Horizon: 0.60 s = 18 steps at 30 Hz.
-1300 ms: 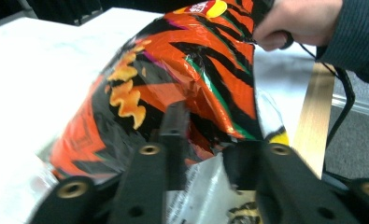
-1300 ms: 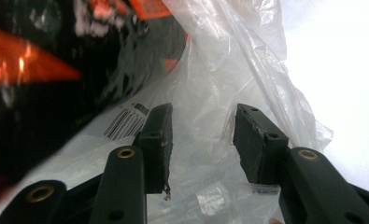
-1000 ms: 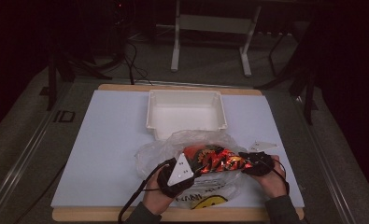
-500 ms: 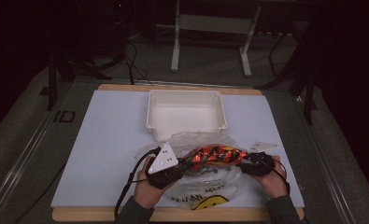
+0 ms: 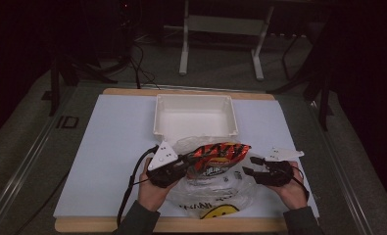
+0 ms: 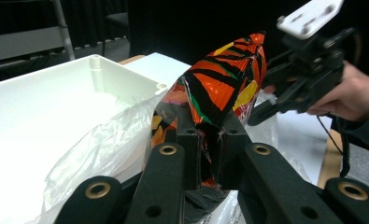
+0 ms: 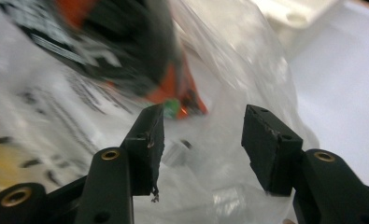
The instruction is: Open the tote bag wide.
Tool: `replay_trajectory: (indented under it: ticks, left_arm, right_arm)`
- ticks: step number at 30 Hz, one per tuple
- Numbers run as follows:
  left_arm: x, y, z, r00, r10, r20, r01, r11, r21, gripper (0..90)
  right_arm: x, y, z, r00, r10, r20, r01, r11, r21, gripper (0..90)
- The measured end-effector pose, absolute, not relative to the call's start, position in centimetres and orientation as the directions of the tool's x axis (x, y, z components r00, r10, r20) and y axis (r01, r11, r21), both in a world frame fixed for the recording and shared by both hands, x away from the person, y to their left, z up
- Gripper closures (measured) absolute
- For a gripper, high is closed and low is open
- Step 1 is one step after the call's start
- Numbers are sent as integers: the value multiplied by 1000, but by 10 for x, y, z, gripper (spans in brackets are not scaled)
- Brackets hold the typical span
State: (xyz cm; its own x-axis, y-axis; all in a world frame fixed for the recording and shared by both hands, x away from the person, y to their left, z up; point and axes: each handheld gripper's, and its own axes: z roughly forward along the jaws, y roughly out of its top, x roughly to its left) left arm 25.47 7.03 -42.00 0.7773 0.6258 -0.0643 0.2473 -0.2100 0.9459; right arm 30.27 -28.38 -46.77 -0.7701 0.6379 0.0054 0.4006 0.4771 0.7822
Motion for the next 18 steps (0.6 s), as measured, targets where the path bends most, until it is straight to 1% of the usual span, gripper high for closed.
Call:
replay_trajectory:
  ticks: [8, 10, 12, 14, 15, 16, 18]
  left_arm:
    - [256, 71, -419, 763, 644, -50, 244, -216, 945, 796]
    - [256, 71, -419, 755, 654, -42, 243, -220, 945, 769]
    - [256, 71, -420, 747, 664, -26, 239, -232, 943, 705]
    - [256, 71, -420, 742, 670, -13, 236, -243, 941, 617]
    - [256, 71, -420, 742, 670, -13, 236, -243, 941, 617]
    - [255, 70, -426, 736, 676, 38, 218, -290, 932, 519]
    - [255, 68, -430, 742, 668, 64, 204, -316, 926, 482]
  right_arm:
    - [296, -271, -449, -836, 547, 34, 327, 449, 832, 479]
    - [296, -266, -446, -845, 534, 34, 317, 449, 835, 482]
    - [298, -260, -445, -846, 532, 26, 311, 454, 835, 496]
    - [299, -257, -444, -844, 536, 24, 312, 453, 835, 501]
    - [300, -255, -444, -842, 539, 25, 315, 453, 834, 501]
    - [302, -252, -443, -831, 555, 29, 323, 440, 838, 529]
    - [303, -251, -443, -826, 562, 36, 329, 430, 841, 541]
